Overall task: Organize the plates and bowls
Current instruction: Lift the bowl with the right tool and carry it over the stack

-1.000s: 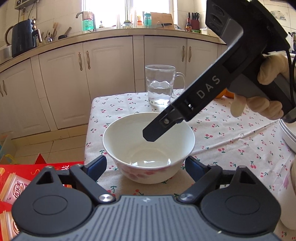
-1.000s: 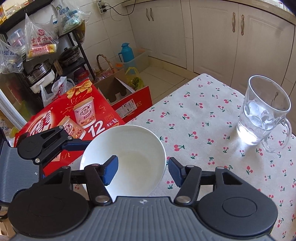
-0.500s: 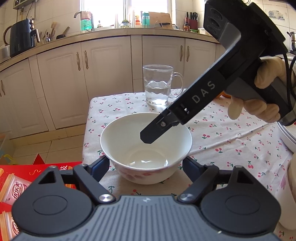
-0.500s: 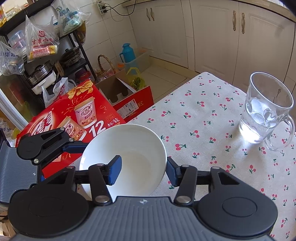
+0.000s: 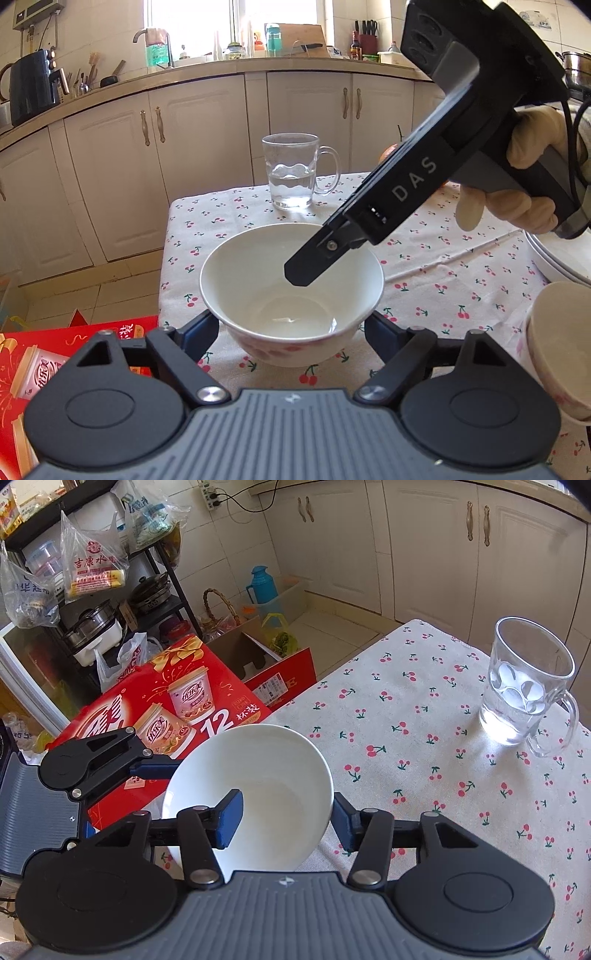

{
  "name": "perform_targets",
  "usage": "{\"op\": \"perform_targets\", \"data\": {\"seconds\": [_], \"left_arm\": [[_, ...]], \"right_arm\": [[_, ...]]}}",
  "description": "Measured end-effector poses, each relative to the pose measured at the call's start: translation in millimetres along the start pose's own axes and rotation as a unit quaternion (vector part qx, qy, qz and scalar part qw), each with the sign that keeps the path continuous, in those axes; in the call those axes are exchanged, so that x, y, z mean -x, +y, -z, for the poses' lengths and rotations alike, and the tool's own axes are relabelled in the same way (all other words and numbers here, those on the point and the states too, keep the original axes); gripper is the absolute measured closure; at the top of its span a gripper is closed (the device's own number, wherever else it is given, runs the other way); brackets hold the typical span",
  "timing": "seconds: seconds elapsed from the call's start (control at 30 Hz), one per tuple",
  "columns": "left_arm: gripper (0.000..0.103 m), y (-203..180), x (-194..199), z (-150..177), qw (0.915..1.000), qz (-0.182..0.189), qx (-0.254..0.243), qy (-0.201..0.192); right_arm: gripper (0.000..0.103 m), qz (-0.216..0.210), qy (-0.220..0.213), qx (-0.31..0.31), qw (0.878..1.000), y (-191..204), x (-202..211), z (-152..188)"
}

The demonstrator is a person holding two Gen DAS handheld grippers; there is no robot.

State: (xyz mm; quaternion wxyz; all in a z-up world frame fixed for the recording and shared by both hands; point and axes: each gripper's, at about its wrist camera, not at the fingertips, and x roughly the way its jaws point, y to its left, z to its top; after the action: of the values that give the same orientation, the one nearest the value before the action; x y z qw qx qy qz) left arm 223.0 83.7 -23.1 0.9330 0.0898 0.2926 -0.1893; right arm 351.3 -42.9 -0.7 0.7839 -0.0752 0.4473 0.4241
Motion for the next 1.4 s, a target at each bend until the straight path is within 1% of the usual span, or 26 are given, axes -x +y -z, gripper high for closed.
{"op": "perform_targets", "data": {"seconds": [0.13, 0.4, 0.63, 0.87, 1.07, 1.23, 1.4], "left_arm": [[0.017, -11, 14, 0, 1.0000, 0.006, -0.008, -0.001], [0.017, -34, 50, -3, 0.9995, 0.022, -0.013, -0.015], [0.017, -59, 78, -1, 0.9990, 0.036, -0.018, -0.020], [0.017, -84, 100, 2, 0.9982, 0.050, -0.021, -0.024], [0.017, -102, 108, 2, 0.9971, 0.066, -0.024, -0.028], [0.017, -118, 105, 2, 0.9958, 0.081, -0.034, -0.026], [0.017, -128, 99, 3, 0.9945, 0.097, -0.032, -0.019]], "right_arm": [[0.046, -0.004, -0.003, -0.002, 1.000, 9, 17, 10], [0.046, -0.008, -0.019, -0.009, 1.000, 27, 60, 31], [0.046, 0.002, -0.034, 0.000, 0.999, 50, 96, 56], [0.046, 0.010, -0.044, -0.001, 0.999, 65, 125, 85], [0.046, 0.018, -0.052, -0.006, 0.998, 69, 145, 110], [0.045, 0.028, -0.059, -0.018, 0.998, 67, 158, 127], [0.045, 0.039, -0.064, -0.028, 0.997, 64, 166, 143]]}}
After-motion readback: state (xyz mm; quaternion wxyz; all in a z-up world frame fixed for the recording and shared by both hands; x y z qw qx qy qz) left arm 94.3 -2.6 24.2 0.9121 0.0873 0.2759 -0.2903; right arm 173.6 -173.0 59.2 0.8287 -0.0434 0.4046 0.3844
